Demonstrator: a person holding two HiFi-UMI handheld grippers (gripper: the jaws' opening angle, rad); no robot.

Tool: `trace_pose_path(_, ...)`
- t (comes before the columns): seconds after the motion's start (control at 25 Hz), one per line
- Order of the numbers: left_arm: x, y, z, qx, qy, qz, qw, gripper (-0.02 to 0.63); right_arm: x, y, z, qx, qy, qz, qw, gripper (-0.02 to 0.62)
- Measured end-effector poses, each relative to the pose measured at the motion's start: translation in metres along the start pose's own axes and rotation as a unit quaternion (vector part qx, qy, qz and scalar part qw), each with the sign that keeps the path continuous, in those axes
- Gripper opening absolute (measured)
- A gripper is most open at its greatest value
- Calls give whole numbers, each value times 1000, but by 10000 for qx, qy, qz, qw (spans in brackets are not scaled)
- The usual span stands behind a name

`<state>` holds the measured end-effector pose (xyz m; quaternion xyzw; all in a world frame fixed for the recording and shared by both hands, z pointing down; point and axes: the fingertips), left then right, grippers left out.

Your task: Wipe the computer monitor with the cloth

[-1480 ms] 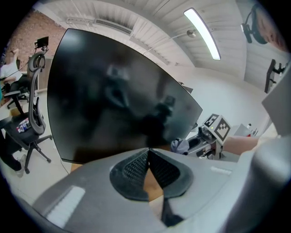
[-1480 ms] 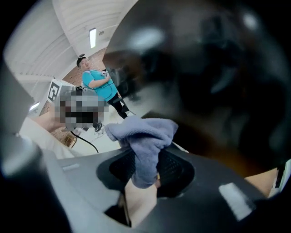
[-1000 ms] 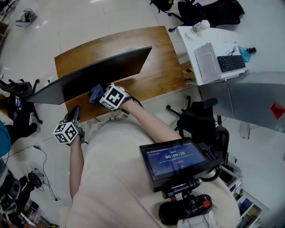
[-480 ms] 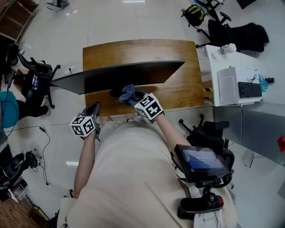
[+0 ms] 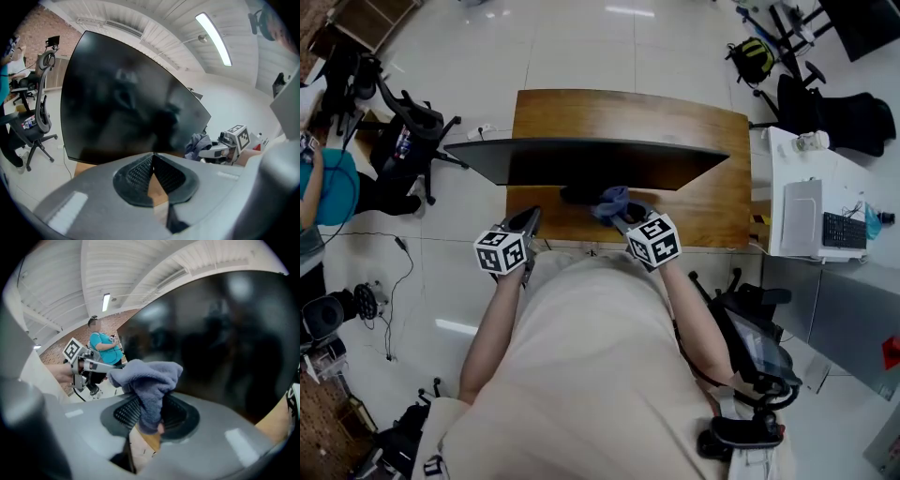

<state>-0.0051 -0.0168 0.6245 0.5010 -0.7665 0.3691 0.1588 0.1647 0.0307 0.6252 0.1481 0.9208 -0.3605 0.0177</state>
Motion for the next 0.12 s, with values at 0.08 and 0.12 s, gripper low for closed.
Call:
trace_pose_path(0.08, -1, -2, 2, 3, -31, -30, 10000, -2, -3, 1, -1, 2, -14, -33, 10000, 109)
trace_pose_path(0.12, -2, -4, 3, 6, -47, -45, 10000, -2, -4, 1, -2, 1, -24, -49, 10000, 109)
Point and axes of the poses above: the fingertips, and each gripper's own axes: y backward along the fingers, x to its left, z out of its top, and after that the axes turned 15 degrees about -z, right-handed
